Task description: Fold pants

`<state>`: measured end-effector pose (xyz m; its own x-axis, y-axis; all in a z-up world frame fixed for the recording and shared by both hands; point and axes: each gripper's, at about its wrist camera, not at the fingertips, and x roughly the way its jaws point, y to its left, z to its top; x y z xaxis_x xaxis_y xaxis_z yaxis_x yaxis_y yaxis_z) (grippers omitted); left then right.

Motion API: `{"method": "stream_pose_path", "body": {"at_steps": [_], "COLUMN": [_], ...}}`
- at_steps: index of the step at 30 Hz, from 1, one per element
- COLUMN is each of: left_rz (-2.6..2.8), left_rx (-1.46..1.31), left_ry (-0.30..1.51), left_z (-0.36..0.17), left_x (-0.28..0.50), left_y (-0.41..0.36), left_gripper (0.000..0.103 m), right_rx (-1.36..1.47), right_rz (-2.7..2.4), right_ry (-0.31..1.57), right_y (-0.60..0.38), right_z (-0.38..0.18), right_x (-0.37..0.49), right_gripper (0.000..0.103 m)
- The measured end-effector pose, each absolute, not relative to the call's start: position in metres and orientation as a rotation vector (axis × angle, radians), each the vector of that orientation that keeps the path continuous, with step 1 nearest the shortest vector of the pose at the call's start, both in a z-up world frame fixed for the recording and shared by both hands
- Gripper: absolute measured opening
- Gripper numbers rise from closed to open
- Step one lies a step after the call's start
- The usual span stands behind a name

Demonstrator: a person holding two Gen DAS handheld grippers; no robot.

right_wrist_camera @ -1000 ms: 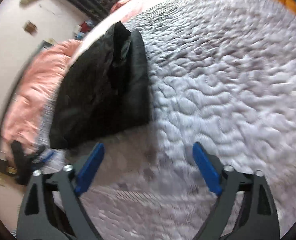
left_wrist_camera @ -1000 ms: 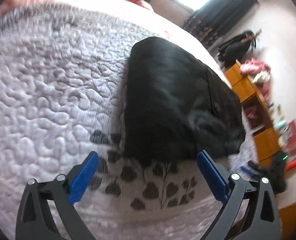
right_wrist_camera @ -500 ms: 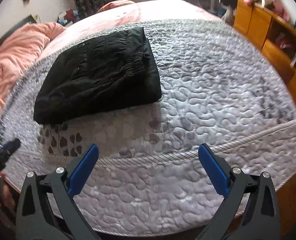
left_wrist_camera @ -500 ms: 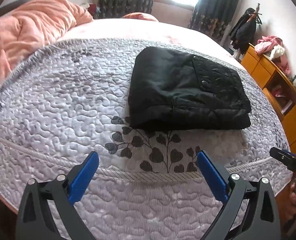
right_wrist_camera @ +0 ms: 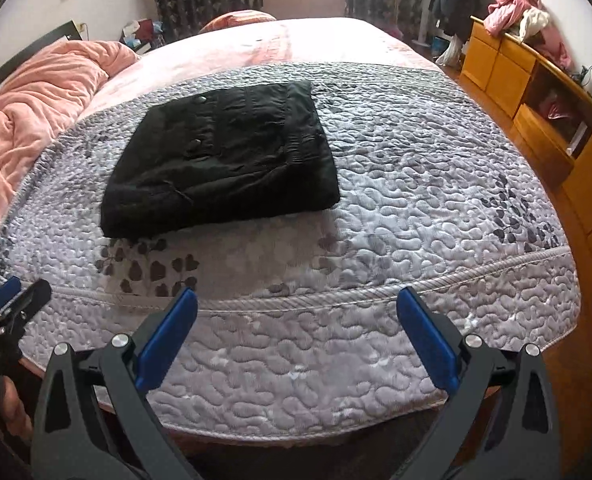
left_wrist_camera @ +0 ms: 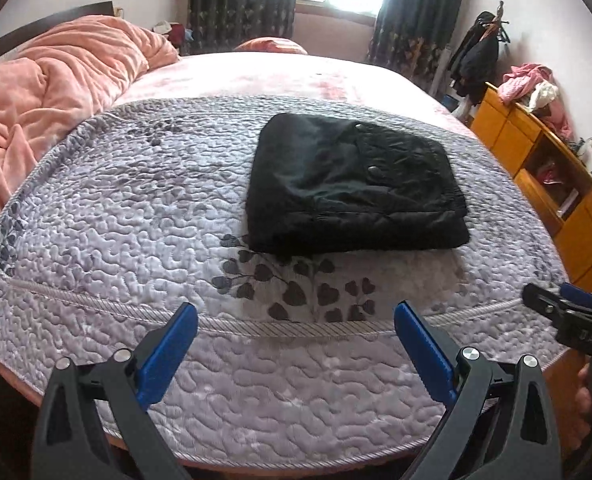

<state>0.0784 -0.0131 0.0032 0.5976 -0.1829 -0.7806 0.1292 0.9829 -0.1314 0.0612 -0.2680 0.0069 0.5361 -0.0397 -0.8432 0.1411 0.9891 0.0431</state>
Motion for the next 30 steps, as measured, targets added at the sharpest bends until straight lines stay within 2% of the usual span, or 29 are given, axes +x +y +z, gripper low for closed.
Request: {"method": "stream_pose_path", "body": {"at_steps": [13, 30], "left_rz": [-0.217, -0.201], "left_rx": [-0.053, -0.038], "left_ry": [0.864, 0.872], "left_z": [0.033, 0.029], "left_x": [0.061, 0.066], "left_y": [-0.023, -0.024], "left_gripper": [0.099, 0.099], "right_rx": [0.118, 0.081], "right_rz": [-0.106, -0.110], "right_ry": [0.998, 1.020], "right_y": [-0.260, -0.256], "right_z": [0.017, 0.009], "right_x": [0.058, 0.066], "right_gripper": [0.099, 0.099]}}
